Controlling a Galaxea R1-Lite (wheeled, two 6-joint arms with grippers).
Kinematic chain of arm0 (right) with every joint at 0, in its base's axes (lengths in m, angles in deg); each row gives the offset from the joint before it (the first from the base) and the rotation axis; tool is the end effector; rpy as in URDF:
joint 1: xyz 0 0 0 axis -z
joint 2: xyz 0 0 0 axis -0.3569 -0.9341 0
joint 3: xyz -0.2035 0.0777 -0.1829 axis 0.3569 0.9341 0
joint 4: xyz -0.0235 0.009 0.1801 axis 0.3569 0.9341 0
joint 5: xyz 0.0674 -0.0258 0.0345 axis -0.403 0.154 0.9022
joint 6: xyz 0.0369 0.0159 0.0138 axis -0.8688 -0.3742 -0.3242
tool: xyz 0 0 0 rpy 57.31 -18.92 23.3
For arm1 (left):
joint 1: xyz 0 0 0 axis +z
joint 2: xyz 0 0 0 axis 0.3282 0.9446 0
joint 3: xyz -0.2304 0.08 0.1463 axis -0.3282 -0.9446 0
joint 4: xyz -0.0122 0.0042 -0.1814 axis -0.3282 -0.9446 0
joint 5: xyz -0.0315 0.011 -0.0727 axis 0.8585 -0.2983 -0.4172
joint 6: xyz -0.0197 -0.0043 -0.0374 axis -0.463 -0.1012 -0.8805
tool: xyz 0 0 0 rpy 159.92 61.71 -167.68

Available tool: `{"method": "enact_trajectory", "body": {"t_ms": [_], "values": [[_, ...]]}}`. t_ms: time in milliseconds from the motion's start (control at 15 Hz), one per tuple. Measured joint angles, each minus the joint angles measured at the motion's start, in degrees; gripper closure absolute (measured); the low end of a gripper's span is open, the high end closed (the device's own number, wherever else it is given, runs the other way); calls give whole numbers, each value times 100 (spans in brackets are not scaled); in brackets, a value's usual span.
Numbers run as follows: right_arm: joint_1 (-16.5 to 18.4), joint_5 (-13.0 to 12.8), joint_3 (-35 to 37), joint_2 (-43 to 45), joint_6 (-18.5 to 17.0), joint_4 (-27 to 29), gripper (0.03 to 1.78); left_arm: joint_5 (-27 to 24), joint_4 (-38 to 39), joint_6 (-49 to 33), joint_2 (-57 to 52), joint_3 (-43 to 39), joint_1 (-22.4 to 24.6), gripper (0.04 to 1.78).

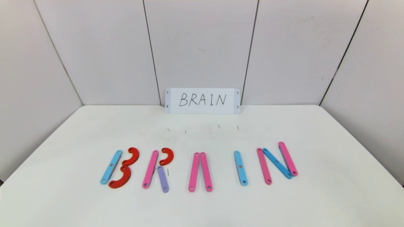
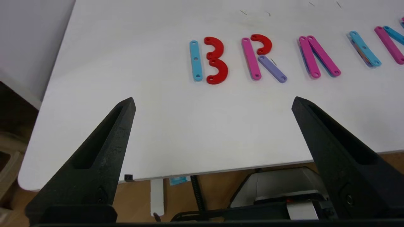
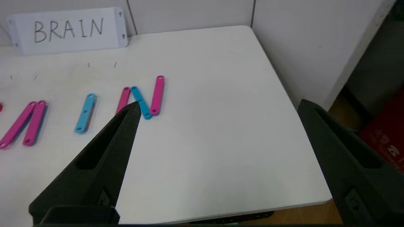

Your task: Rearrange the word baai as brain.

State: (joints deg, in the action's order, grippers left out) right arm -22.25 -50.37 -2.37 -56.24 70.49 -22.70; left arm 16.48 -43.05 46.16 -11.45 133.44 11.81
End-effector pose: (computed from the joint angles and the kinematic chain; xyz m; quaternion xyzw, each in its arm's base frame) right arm -0.0210 -0.0073 0.1941 0.0332 0.0462 -0.0693 0.9960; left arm -0.0333 0.0059 0.2088 -0.0103 0.1121 -0.0429 0.9927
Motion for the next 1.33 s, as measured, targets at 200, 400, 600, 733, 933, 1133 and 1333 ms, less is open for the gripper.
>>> {"method": "enact_trajectory", "body": {"t_ms": [200,400,600,733,933,1133,1333], "values": [[235,2,48,280,98,9,7,-39,-13,2,-284,22,430,8],[123,146,332,706,446,-240,7,-26,39,5,-773,-190,595,8],[121,494,1090,1275,844,-789,7,-17,411,13,-1418,-736,672,8],[134,522,1729,1475,981,-1566,7,13,1039,77,-1696,-1324,684,8],[139,414,2721,1602,1281,-2893,7,38,2365,255,-1886,-2462,689,8],[141,375,3402,1623,1389,-3487,7,55,3757,744,-1941,-3791,691,8],[139,435,3560,1627,1275,-3299,7,-37,4547,933,-1952,-4476,691,8]]}}
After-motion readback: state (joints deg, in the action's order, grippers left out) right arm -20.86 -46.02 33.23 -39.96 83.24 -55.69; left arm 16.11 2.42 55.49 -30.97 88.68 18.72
